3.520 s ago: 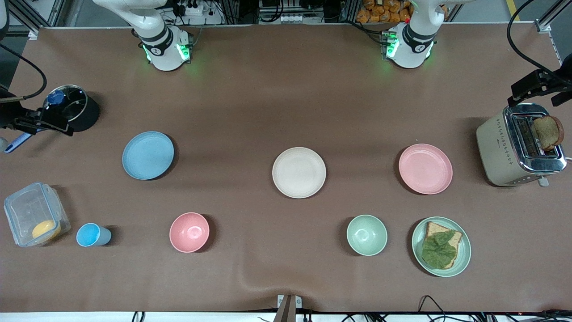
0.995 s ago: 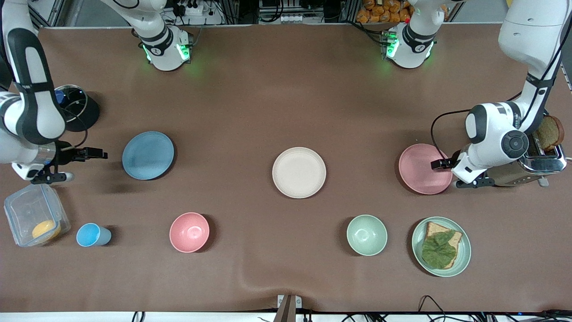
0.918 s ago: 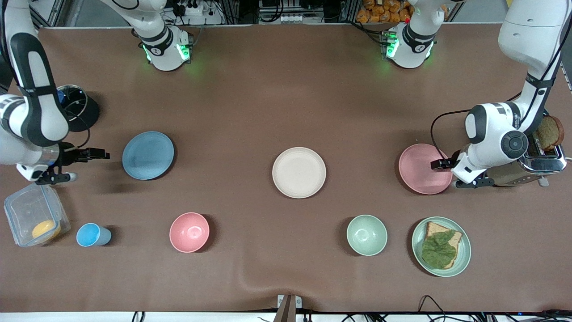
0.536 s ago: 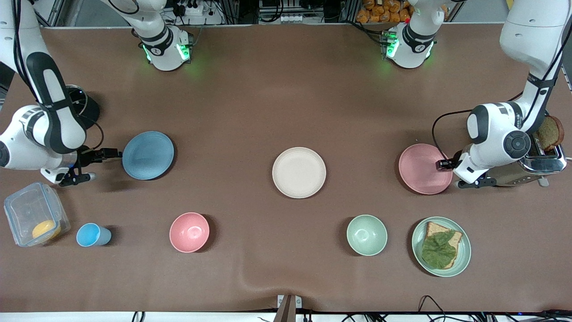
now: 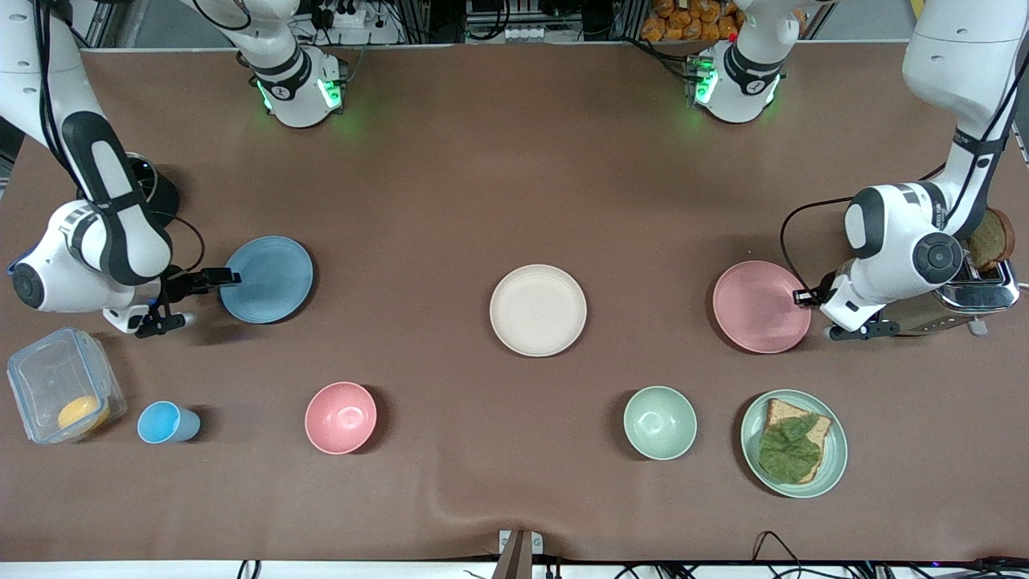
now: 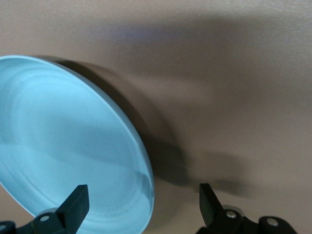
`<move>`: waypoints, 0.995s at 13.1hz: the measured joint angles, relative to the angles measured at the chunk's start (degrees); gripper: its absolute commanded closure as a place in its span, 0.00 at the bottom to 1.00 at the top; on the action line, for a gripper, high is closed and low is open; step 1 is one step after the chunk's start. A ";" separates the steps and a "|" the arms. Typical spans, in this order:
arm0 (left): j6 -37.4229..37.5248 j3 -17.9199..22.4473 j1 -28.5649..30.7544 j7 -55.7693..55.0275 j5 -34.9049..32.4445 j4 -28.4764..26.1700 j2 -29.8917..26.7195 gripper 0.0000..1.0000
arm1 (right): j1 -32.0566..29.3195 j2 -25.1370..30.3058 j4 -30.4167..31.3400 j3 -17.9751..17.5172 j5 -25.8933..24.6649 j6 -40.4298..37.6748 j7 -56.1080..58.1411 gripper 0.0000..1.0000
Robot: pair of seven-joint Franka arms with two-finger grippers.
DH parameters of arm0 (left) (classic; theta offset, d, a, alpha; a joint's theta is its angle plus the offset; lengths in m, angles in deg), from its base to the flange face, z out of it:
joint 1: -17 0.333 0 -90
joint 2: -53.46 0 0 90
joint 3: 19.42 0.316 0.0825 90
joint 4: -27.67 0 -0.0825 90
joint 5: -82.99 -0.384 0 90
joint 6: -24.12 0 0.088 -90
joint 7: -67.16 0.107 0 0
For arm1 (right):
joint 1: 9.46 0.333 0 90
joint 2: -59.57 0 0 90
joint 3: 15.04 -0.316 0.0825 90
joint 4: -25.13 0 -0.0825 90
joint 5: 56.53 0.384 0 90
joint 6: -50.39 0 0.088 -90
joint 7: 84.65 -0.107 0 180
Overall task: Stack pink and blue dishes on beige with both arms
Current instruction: 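Grip the pink plate with the left gripper while the right gripper grips the blue plate, then carry the pink plate with the left gripper onto the beige plate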
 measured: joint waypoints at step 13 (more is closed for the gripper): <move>25.30 -14.53 -0.49 -5.63 2.96 19.43 -8.66 1.00 | 0.19 -1.56 -3.16 -1.51 0.56 -6.44 4.62 1.00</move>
